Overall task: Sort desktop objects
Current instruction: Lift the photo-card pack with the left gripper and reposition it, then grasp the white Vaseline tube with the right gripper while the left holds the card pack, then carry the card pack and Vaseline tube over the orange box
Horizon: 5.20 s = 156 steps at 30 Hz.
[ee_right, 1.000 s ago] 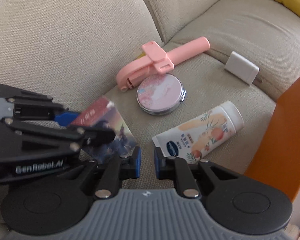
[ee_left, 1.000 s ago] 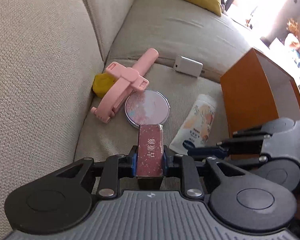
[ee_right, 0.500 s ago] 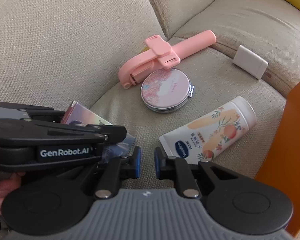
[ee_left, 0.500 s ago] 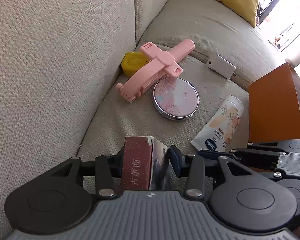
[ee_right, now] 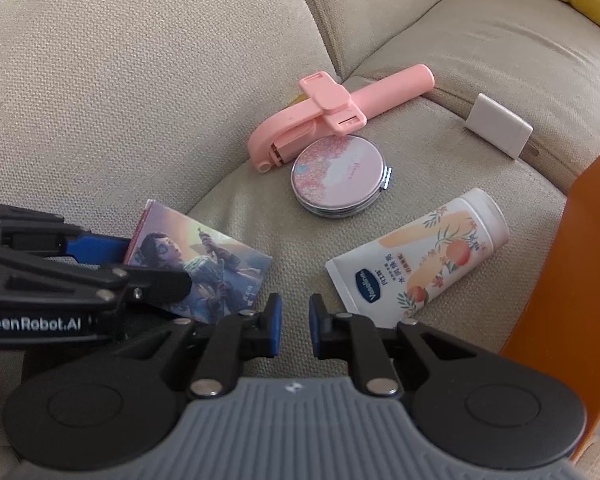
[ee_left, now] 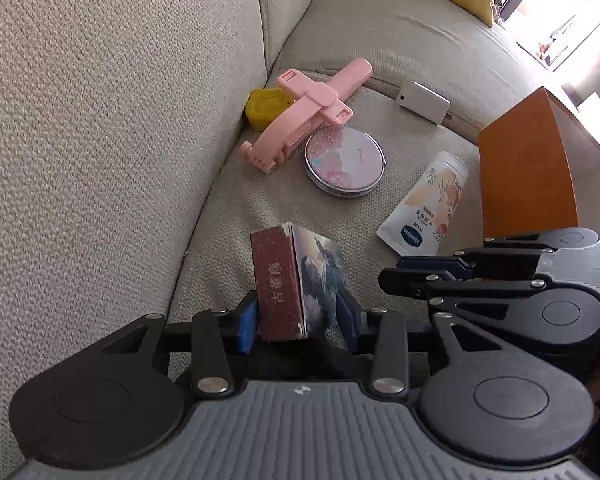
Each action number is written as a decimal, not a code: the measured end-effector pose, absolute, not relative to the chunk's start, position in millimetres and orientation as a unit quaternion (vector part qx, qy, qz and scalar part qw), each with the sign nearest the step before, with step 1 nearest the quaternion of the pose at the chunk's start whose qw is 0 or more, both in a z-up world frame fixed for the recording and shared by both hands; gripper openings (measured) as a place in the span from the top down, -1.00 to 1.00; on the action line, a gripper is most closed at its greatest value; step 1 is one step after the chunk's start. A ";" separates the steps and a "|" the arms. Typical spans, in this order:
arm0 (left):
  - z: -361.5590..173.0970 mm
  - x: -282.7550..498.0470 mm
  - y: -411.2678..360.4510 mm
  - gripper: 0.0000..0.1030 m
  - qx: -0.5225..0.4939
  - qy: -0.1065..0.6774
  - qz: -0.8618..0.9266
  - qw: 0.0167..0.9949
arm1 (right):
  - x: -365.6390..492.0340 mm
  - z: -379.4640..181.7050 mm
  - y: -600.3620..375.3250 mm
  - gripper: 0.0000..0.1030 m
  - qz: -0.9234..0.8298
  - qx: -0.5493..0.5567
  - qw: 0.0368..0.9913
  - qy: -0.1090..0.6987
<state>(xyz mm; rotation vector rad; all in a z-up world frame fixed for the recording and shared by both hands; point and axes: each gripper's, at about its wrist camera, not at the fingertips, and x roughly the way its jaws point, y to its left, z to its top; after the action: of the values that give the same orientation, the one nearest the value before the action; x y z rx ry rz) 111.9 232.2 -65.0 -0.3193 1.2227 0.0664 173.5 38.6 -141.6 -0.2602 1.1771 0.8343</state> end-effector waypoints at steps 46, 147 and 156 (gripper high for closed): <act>-59.1 140.0 219.3 0.51 -0.147 0.448 0.049 0.881 | 236.1 -138.3 27.8 0.13 0.261 -0.127 0.743 0.603; -58.0 133.2 213.3 0.51 -0.171 0.462 0.032 0.870 | 250.6 -104.2 64.7 0.67 0.474 -0.476 0.678 0.300; -12.7 122.3 194.5 0.51 -0.176 0.427 0.004 0.887 | 202.5 -48.8 -17.0 0.67 0.407 -0.192 0.814 0.367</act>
<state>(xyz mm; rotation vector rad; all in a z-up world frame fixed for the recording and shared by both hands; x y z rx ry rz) 122.3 194.5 -12.7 -0.3664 0.8882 0.0075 202.5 -17.0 -48.8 -0.4095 0.7830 0.8690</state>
